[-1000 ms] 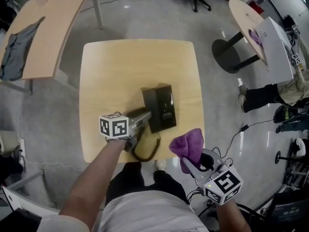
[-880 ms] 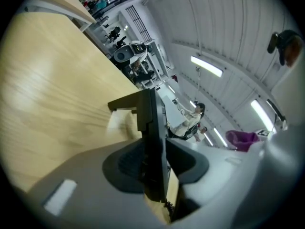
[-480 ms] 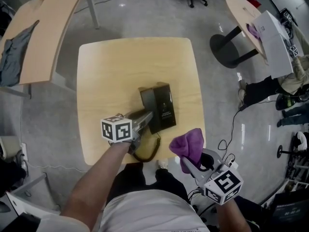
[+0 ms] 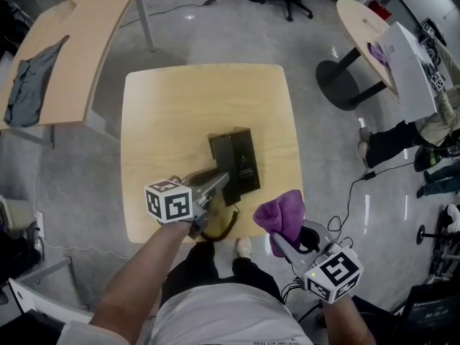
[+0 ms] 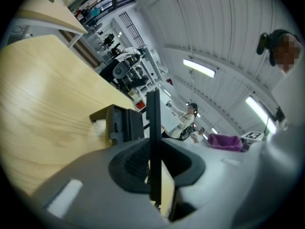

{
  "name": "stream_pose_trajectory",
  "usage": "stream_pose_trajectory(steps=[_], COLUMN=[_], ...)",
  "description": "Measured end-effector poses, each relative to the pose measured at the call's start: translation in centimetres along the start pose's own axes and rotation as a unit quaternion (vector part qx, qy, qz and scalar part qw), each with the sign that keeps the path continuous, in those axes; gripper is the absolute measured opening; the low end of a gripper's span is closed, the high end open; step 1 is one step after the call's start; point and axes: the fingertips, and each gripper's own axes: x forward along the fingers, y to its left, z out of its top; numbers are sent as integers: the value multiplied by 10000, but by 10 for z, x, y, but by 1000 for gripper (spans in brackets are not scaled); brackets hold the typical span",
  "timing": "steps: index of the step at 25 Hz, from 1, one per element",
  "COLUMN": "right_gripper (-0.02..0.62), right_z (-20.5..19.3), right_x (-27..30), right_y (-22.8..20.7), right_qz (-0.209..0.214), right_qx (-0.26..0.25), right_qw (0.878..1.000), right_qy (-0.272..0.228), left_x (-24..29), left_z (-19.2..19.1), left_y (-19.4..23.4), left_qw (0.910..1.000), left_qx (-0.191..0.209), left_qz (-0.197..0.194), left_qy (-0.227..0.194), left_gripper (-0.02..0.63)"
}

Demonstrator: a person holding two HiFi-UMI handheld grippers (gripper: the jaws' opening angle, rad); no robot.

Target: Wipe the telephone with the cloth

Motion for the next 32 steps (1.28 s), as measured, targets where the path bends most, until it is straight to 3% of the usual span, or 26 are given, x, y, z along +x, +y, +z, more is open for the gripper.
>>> stream_pose_trajectory(steps=[6, 13, 21, 27, 32], right_gripper=[115, 115, 115, 115, 115], right_z=[42, 107, 174, 204, 190], right_x=[-12, -30, -45, -43, -29], right_y=[-2, 7, 36, 56, 64], right_qz=[164, 564, 1042, 1178, 1220], right_qx=[-460, -978, -1496, -1771, -2003], right_qw=[9978, 9868, 9660, 9585, 9586], right_qy=[-451, -1163, -1833, -1899, -1616], left_x=[-32, -72, -87, -77, -71], left_z=[30, 60, 53, 41, 38], left_y=[-61, -139, -189, -199, -201], left_qw=[9986, 9940, 9910, 9900, 9875], left_qx=[174, 429, 612, 751, 951], left_qz=[-362, -537, -459, -253, -172], left_qy=[-343, -853, -1101, -1164, -1244], left_gripper=[83, 83, 83, 83, 83])
